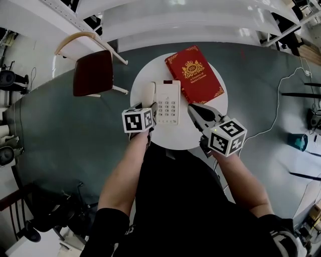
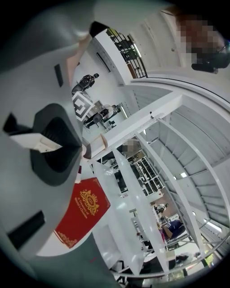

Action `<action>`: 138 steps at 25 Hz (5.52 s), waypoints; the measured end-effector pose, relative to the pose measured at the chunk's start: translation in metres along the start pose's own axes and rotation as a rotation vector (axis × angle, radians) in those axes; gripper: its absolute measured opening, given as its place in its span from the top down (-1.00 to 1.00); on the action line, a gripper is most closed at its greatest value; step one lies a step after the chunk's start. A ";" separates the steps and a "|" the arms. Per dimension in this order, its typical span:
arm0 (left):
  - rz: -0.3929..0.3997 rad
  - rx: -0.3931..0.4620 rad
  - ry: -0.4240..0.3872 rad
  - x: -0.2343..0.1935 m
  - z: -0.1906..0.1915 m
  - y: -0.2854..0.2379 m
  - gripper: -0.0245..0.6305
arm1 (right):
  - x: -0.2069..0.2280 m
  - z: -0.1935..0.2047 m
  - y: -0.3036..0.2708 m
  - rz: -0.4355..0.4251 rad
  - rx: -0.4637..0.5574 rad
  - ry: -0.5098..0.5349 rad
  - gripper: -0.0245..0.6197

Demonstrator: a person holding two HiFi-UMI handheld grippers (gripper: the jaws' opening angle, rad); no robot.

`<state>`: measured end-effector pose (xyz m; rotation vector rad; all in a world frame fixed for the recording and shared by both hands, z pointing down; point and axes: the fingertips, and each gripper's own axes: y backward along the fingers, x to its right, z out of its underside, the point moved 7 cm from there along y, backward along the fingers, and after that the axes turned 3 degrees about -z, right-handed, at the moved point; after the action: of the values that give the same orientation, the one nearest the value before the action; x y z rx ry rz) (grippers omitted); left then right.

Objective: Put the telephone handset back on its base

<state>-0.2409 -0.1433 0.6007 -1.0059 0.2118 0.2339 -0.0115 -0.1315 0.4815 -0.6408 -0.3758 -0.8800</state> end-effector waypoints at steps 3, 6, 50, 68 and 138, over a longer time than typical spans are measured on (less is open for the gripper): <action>-0.009 -0.017 -0.002 0.000 -0.001 -0.005 0.28 | 0.002 -0.001 0.003 0.007 0.001 -0.001 0.90; -0.029 -0.028 0.006 -0.002 -0.002 -0.009 0.28 | 0.004 -0.001 0.004 0.011 0.003 0.002 0.90; -0.030 -0.033 0.102 -0.009 0.001 -0.022 0.25 | 0.010 0.018 0.033 0.056 0.012 -0.033 0.90; -0.028 -0.046 -0.003 -0.007 -0.009 -0.011 0.19 | 0.009 0.007 0.031 0.052 0.033 -0.037 0.90; 0.253 0.781 -0.454 0.023 -0.164 0.297 0.91 | -0.186 -0.149 0.072 0.171 0.481 0.463 0.91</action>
<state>-0.3163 -0.1280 0.2697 -0.1340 0.0034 0.5515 -0.0567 -0.0863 0.2409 -0.0161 -0.1012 -0.7113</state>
